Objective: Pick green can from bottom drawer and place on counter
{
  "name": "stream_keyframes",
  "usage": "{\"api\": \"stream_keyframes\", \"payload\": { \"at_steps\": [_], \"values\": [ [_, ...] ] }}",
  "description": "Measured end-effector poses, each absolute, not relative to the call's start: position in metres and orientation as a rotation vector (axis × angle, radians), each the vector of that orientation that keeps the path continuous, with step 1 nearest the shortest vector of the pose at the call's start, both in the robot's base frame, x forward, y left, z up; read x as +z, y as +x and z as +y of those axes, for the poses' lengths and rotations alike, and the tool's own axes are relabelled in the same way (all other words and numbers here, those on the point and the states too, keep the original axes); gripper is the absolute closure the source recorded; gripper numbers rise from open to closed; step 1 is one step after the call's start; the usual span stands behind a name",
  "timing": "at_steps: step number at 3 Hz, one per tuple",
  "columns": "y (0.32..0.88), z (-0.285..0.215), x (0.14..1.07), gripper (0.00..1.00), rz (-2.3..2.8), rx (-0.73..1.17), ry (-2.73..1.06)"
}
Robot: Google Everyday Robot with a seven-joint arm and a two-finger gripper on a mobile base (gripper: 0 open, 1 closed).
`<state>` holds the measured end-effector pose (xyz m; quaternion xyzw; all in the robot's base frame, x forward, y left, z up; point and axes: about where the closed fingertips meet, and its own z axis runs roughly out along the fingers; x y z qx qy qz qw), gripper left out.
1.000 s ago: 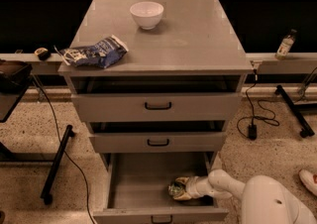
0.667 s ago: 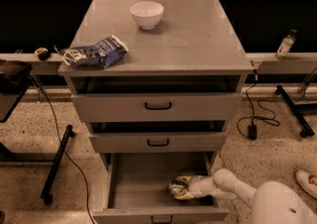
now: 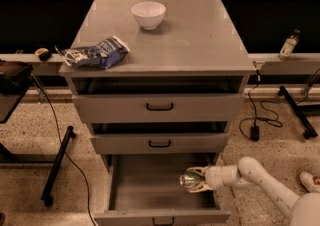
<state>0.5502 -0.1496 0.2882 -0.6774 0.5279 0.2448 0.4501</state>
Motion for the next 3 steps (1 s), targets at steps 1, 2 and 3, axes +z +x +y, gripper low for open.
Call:
{"api": "stream_keyframes", "payload": {
  "at_steps": [1,2,3],
  "values": [
    [0.549,-0.166,0.345,1.00,1.209,0.554,-1.775],
    [0.553,-0.186,0.435,1.00,1.143,0.393,-1.886],
    [0.556,-0.187,0.441,1.00,1.139,0.382,-1.891]
  ]
}}
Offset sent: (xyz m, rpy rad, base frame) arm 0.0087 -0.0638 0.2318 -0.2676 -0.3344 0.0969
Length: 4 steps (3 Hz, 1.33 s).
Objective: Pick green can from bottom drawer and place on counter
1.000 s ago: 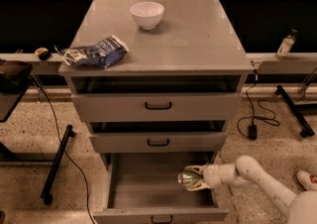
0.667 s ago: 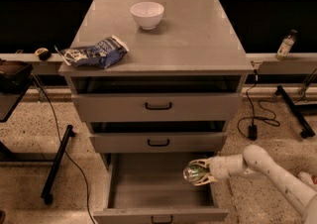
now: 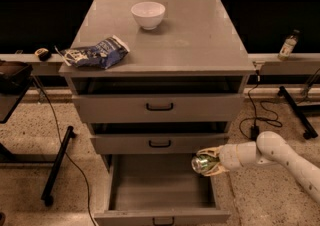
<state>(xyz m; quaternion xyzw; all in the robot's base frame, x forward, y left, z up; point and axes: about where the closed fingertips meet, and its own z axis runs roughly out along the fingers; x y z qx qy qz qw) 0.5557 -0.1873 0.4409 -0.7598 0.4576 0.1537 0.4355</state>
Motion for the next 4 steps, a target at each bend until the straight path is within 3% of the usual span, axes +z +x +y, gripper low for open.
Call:
{"api": "stream_keyframes", "payload": {
  "at_steps": [1,2,4],
  "values": [
    [0.558,-0.180,0.456,1.00,1.064,0.319,-1.951],
    [0.544,-0.162,0.544,1.00,0.815,0.126,-2.042],
    [0.521,-0.131,0.701,1.00,0.508,-0.088,-2.147]
  ]
}}
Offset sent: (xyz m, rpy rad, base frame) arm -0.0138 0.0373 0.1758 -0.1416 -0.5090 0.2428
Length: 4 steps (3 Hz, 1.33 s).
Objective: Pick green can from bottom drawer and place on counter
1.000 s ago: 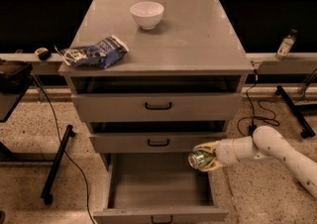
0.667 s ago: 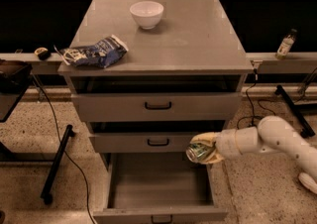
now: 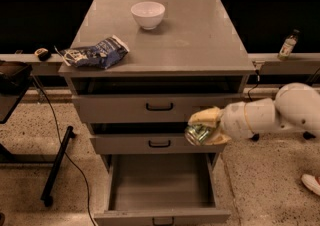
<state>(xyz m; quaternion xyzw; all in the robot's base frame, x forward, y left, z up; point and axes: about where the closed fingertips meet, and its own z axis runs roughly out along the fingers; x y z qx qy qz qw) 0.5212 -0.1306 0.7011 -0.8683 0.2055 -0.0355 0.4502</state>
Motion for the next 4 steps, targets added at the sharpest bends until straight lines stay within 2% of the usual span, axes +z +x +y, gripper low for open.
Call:
{"api": "stream_keyframes", "payload": {
  "at_steps": [2,3,4],
  "values": [
    [0.553,-0.117,0.890,1.00,0.469,-0.343,-2.146],
    [0.585,-0.096,0.940,1.00,0.522,-0.441,-2.160],
    [0.636,-0.074,0.942,1.00,0.638,-0.422,-2.162]
  ]
}}
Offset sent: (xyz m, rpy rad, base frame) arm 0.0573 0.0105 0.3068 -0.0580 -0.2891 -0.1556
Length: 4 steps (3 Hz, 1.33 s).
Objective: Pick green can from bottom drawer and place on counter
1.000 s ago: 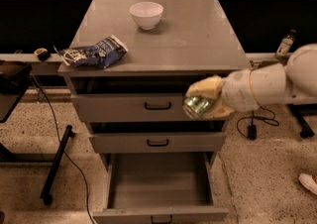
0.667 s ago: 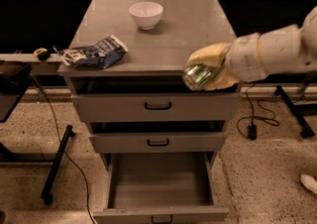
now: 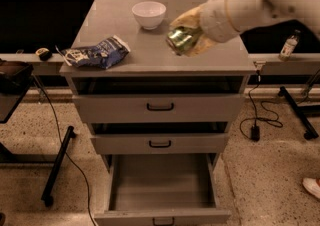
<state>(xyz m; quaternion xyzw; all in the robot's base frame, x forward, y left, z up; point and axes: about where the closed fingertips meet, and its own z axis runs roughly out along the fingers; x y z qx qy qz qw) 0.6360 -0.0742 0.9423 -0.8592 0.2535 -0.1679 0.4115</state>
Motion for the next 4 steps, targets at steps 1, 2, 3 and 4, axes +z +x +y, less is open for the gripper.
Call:
{"api": "stream_keyframes", "payload": {
  "at_steps": [1,2,3,4],
  "values": [
    [0.683,-0.052,0.924,1.00,0.752,-0.308,-2.150],
    [0.715,-0.045,0.907,1.00,0.859,-0.201,-2.132],
    [0.735,-0.047,0.894,1.00,0.963,-0.133,-2.107],
    [0.750,-0.056,0.880,1.00,1.049,-0.120,-2.096]
  ]
}}
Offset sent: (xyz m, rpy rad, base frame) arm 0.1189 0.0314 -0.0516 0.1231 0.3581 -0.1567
